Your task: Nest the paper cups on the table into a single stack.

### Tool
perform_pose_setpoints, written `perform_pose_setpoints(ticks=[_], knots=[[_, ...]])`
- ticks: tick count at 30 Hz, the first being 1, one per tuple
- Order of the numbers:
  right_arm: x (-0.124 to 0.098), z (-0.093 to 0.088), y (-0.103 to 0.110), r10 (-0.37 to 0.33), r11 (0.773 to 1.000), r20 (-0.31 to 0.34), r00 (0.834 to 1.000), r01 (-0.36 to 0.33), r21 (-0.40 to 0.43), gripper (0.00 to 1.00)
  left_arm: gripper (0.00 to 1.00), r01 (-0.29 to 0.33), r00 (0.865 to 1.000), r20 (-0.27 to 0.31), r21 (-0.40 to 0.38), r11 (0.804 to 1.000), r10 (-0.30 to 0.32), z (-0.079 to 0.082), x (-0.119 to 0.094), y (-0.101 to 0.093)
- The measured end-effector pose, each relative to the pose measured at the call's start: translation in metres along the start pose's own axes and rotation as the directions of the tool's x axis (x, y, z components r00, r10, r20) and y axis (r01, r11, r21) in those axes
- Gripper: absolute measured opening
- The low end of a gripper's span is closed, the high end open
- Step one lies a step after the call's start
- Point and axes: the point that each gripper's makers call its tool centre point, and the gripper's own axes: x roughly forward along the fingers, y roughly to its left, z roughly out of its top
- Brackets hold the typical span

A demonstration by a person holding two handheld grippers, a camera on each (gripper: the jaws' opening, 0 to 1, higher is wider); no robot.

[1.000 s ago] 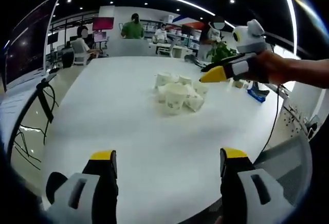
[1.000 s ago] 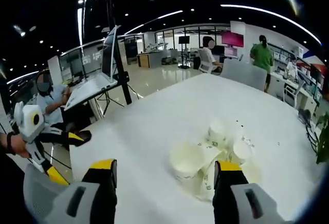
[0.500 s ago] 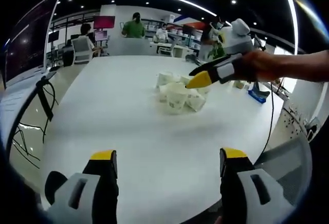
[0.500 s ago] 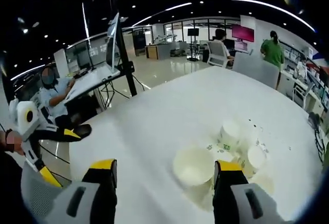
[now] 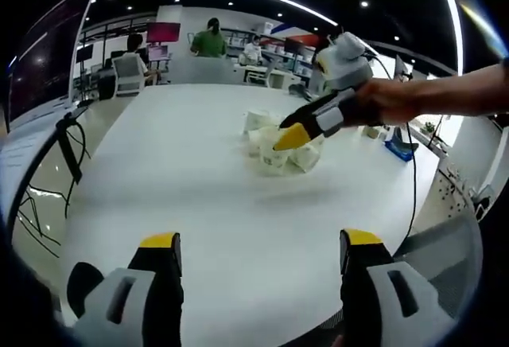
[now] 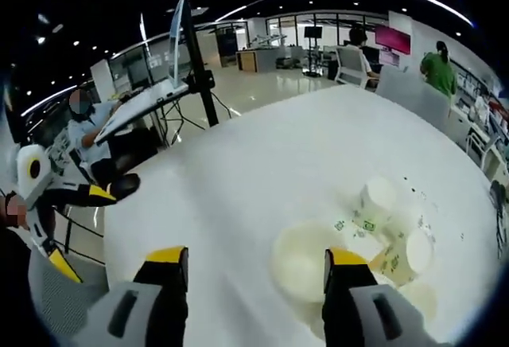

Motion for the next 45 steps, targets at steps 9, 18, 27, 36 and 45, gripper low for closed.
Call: perform_pose_setpoints(ticks=[9, 18, 27, 36, 45], knots=[[0.017, -0.021, -0.004, 0.018, 0.998, -0.151, 0.988, -0.027, -0.058, 0.59, 0.8, 0.002, 1.0, -0.003, -0.004, 1.0, -0.002, -0.003, 0.004, 0.003], [0.03, -0.03, -0.009, 0.012, 0.994, -0.245, 0.97, -0.038, -0.1, 0.37, 0.79, 0.002, 1.0, -0.006, 0.005, 1.0, -0.002, -0.001, 0.002, 0.005], [0.034, -0.051, -0.006, -0.021, 0.985, -0.35, 0.936, -0.04, -0.166, 0.19, 0.75, 0.021, 1.0, -0.021, 0.009, 1.0, -0.02, -0.004, 0.001, -0.001], [0.028, -0.053, -0.012, -0.074, 0.981, -0.372, 0.925, 0.001, -0.193, 0.0, 0.74, 0.022, 0.999, -0.027, 0.007, 1.0, -0.022, -0.006, 0.001, -0.001], [0.025, -0.051, -0.005, -0.059, 0.983, -0.362, 0.93, -0.009, -0.182, 0.0, 0.74, 0.024, 0.999, -0.025, 0.006, 1.0, -0.024, -0.006, 0.002, -0.001]])
